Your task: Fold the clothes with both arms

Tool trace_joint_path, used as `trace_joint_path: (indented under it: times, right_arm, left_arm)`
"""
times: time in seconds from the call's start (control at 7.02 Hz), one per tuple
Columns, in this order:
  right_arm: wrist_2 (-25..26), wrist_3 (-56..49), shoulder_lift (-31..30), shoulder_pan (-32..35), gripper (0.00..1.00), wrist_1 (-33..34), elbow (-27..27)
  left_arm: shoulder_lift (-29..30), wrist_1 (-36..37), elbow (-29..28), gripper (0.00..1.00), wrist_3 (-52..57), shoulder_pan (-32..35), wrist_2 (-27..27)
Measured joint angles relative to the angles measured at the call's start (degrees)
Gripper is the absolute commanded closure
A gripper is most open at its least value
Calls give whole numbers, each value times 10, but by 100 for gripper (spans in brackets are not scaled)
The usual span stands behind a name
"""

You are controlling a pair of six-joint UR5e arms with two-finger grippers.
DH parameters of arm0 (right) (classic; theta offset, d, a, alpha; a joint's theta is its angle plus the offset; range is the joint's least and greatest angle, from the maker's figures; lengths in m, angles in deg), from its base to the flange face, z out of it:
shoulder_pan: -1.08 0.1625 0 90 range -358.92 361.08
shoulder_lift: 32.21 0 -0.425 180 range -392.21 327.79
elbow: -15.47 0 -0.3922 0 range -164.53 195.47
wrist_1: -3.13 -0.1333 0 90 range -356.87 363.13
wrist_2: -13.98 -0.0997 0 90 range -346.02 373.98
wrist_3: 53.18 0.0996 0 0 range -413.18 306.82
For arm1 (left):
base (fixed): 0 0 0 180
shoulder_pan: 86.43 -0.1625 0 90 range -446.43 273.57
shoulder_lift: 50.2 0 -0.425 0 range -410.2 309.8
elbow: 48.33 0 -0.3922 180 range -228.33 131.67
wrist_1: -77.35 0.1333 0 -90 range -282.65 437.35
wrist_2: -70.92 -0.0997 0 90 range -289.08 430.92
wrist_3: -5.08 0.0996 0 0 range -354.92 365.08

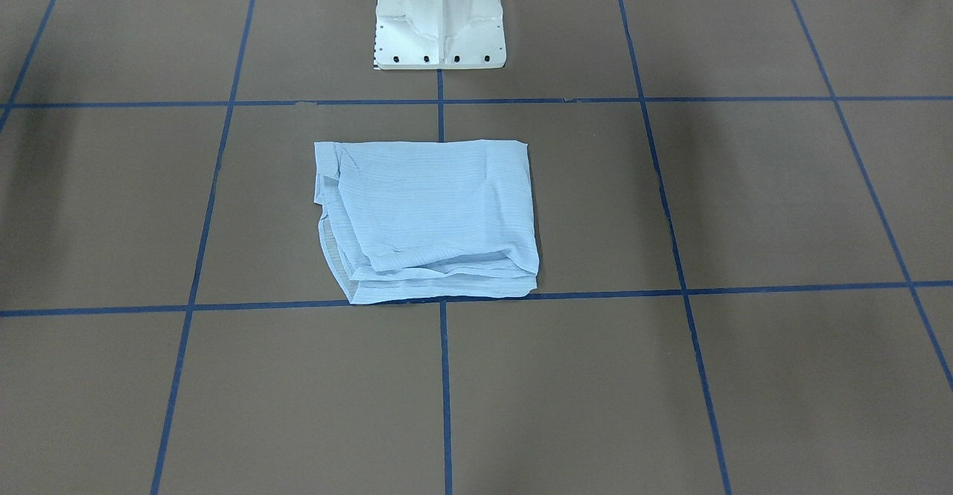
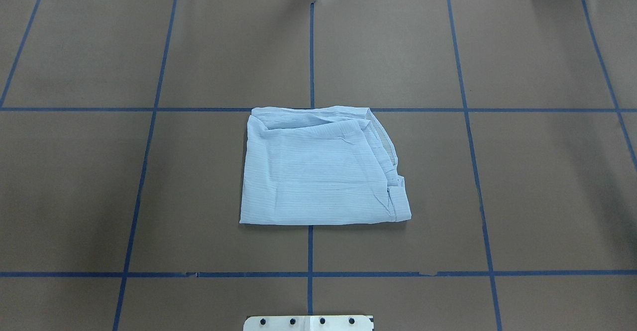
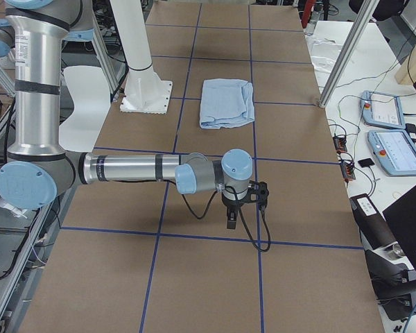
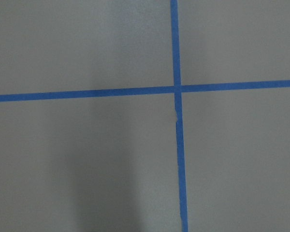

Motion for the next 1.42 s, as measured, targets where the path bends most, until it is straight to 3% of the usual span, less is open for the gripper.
trace_joint_path:
  times: [0.85, 1.42]
  right_arm:
    - [-10, -1, -24, 14, 0, -20, -2]
    - [-14, 26, -29, 19, 0, -2, -49]
  left_arm:
    - [-5, 1, 1, 0, 0, 1, 21]
    - [-5, 0, 3, 0, -1, 1, 19]
